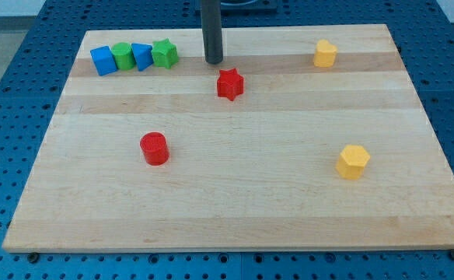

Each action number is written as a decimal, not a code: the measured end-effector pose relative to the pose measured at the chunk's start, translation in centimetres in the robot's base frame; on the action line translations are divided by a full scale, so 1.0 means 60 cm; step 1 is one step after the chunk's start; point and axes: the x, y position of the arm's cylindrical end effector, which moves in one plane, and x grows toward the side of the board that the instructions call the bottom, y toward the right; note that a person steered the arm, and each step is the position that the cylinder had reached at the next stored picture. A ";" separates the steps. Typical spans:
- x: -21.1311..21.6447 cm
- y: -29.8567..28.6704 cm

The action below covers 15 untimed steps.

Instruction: Slide the yellow heart towards red star

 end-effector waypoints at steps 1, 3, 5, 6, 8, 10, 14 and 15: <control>-0.029 0.030; -0.147 0.205; -0.134 0.296; -0.031 0.386; -0.024 0.406; -0.020 0.358; 0.143 0.274; 0.176 0.262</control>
